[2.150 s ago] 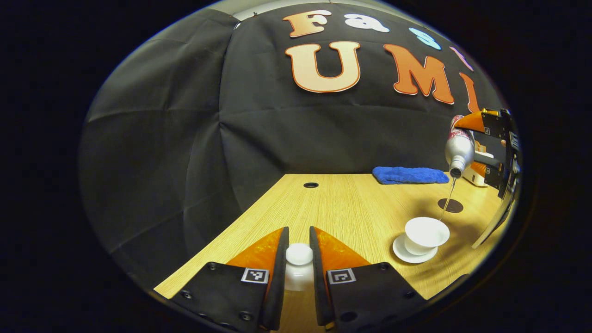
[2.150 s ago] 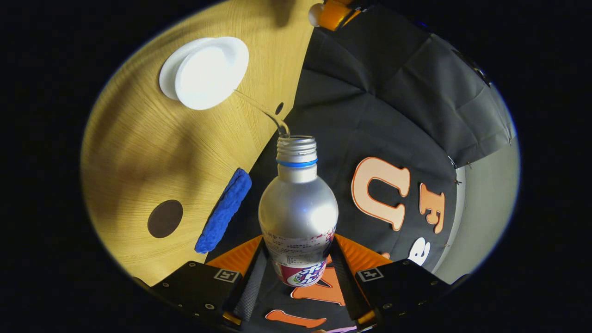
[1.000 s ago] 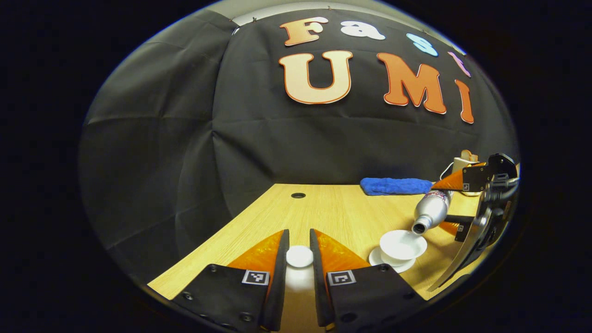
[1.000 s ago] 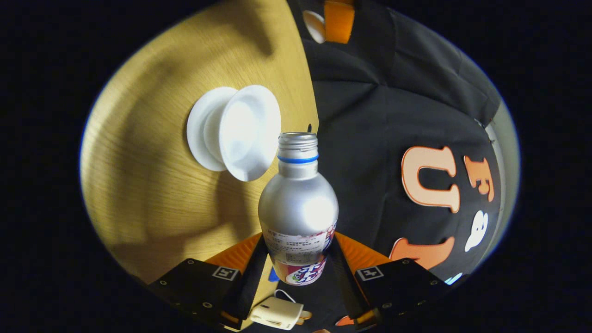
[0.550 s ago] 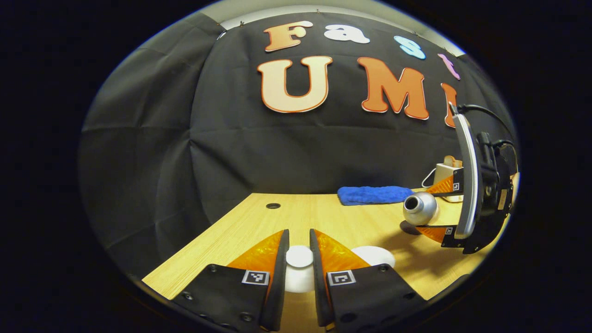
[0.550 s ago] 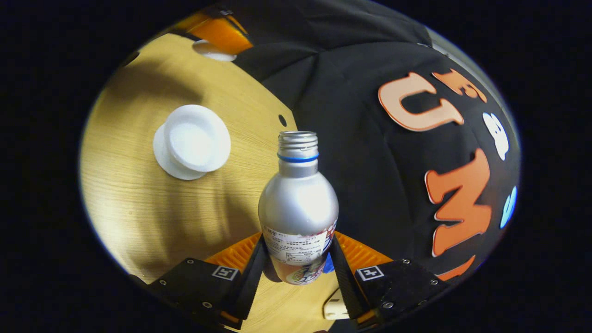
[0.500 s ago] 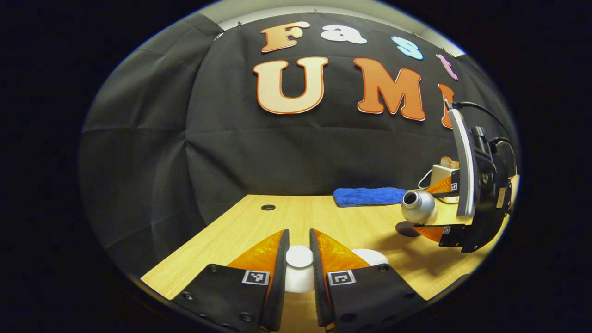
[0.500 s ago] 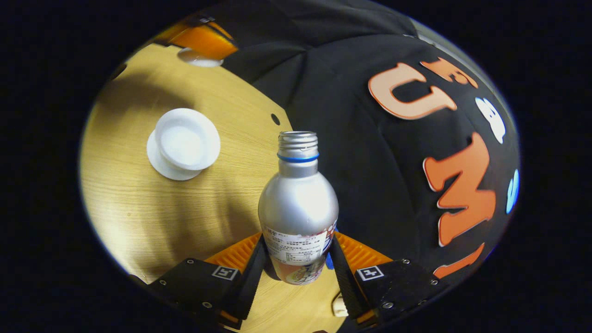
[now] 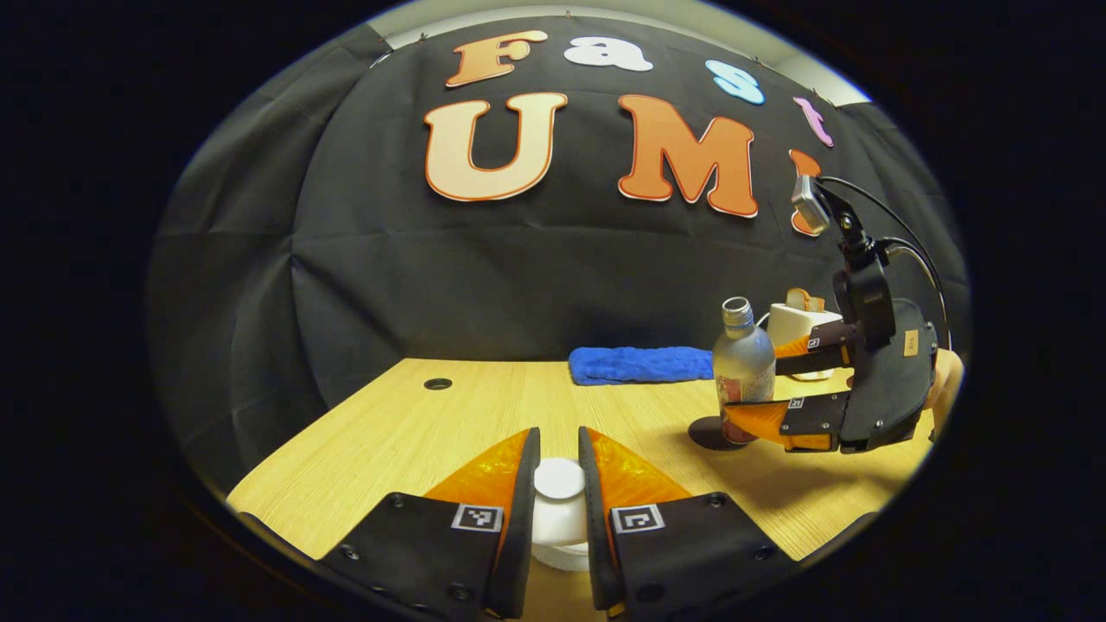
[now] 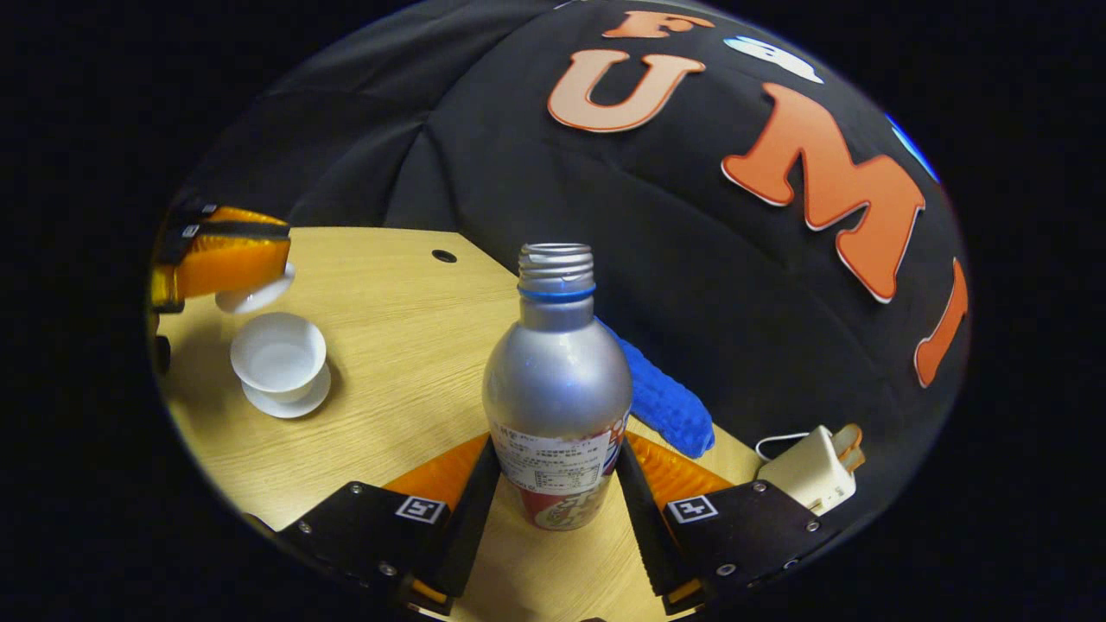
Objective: Open the teacup lid with one hand, grasp the water bottle and pour water into the teacup with the other hand; after pouring, place the water bottle on the coaster and then close the teacup lid.
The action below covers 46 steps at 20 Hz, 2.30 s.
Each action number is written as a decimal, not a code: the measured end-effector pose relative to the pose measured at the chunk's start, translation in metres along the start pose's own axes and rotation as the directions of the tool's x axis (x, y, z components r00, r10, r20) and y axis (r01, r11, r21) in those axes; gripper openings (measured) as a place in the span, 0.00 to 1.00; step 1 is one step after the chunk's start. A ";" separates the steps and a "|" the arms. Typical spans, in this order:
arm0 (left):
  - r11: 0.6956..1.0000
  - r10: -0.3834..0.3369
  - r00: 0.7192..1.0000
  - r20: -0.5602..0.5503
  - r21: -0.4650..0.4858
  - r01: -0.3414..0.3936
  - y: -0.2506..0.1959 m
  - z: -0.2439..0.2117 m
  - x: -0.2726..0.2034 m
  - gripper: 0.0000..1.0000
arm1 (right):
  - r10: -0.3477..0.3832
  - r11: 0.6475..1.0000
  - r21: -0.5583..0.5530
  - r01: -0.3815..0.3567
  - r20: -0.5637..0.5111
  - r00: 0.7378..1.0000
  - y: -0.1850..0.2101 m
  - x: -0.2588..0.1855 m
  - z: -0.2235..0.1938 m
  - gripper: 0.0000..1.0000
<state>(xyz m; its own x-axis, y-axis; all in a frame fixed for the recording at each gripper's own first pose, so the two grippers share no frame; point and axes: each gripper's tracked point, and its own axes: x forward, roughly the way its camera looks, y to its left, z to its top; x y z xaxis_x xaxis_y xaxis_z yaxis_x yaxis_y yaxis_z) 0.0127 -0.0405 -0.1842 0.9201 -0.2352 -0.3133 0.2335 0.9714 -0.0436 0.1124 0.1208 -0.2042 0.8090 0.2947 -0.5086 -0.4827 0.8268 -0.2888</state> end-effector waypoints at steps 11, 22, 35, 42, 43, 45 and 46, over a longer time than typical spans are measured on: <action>1.000 -0.017 0.995 -0.095 -0.014 0.016 -0.020 -0.033 0.016 0.32 | 0.007 0.952 0.304 -0.013 0.020 1.000 0.000 0.012 -0.003 0.78; 1.000 -0.014 0.995 -0.103 0.012 0.015 -0.027 -0.034 0.015 0.35 | 0.020 0.876 0.481 -0.032 0.031 0.999 0.007 0.028 -0.006 0.78; 1.000 -0.012 0.995 -0.103 0.001 0.012 -0.029 -0.039 0.019 0.32 | 0.032 0.904 0.427 -0.014 -0.033 0.999 0.011 0.013 -0.025 0.86; 1.000 0.014 0.994 -0.111 0.013 -0.013 -0.020 -0.045 0.016 0.32 | -0.003 0.911 0.411 0.001 0.006 1.000 -0.002 -0.013 -0.024 0.91; 1.000 0.015 0.995 -0.098 0.011 -0.014 -0.020 -0.042 0.017 0.32 | -0.007 0.911 0.412 0.004 0.006 1.000 -0.004 -0.017 -0.024 0.91; 1.000 0.017 0.995 -0.100 0.017 -0.015 -0.021 -0.043 0.017 0.32 | -0.015 0.908 0.418 0.009 0.011 1.000 -0.008 -0.022 -0.026 0.92; 0.999 0.021 0.995 -0.096 0.027 -0.019 -0.019 -0.045 0.017 0.32 | -0.017 0.907 0.422 0.010 0.012 1.000 -0.009 -0.027 -0.027 0.92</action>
<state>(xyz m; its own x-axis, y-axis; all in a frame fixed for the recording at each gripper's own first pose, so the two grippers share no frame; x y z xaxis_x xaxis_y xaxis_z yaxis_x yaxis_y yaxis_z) 0.0102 -0.0615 -0.2311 0.8904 -0.2104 -0.4037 0.2248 0.9743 -0.0121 0.0853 0.0925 -0.2098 0.8212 0.2863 -0.4937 -0.2879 0.9547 0.0748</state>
